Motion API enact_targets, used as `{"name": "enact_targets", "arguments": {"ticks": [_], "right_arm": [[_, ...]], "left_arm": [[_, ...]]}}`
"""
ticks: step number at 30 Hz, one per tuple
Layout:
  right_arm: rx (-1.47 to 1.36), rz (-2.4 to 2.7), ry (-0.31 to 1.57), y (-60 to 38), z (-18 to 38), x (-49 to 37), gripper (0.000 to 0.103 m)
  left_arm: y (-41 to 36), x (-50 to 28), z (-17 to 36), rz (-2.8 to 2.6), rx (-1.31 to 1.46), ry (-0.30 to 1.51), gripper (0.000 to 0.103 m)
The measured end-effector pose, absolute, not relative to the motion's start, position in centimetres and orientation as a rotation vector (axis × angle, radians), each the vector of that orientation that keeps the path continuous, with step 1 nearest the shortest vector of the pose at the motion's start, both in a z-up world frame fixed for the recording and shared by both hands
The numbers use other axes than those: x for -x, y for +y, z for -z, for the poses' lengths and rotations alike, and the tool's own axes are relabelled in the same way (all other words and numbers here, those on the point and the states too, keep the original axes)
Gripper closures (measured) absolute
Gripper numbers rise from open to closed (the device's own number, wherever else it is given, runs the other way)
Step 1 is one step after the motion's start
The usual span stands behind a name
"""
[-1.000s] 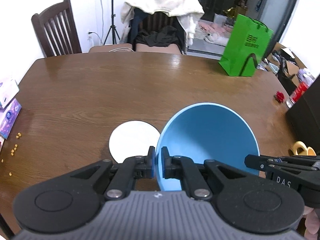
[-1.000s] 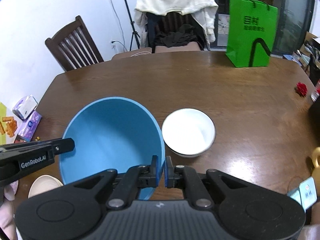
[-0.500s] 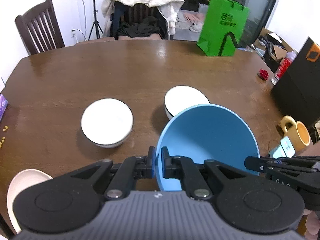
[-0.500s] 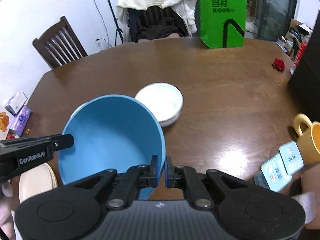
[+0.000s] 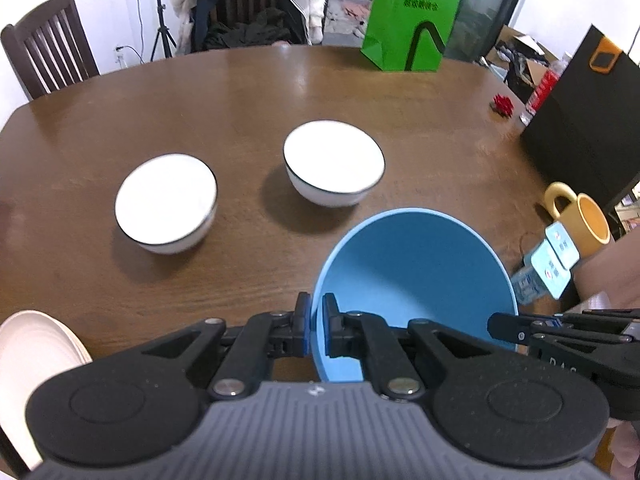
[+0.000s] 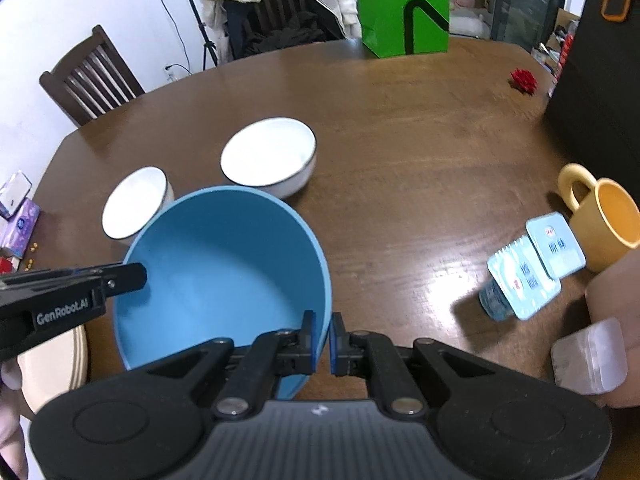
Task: Organize plates and bowls
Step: 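Carry the blue bowl past the white bowls and lower it onto the table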
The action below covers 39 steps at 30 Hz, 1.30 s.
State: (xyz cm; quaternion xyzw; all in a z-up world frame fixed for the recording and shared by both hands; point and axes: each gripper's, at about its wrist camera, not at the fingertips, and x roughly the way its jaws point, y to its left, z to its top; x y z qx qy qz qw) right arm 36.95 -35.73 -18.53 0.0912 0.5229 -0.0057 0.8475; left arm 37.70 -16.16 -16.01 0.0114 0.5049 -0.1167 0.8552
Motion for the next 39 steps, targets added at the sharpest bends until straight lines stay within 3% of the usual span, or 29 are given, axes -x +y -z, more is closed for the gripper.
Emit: {"name": "enact_targets", "arguments": {"ticks": [20, 39], "right_arm": [[-0.208, 0.055, 1.199, -37.8, 23.3, -34.2, 0.097], [-0.195, 0.052, 1.233, -38.1, 24.7, -34.0, 0.097]], "left_arm": [[-18.4, -36.2, 20.8, 0.283, -0.048, 1.169, 0.096], [-19.1, -35.5, 22.1, 0.269, -0.064, 1.199, 0.096]]}}
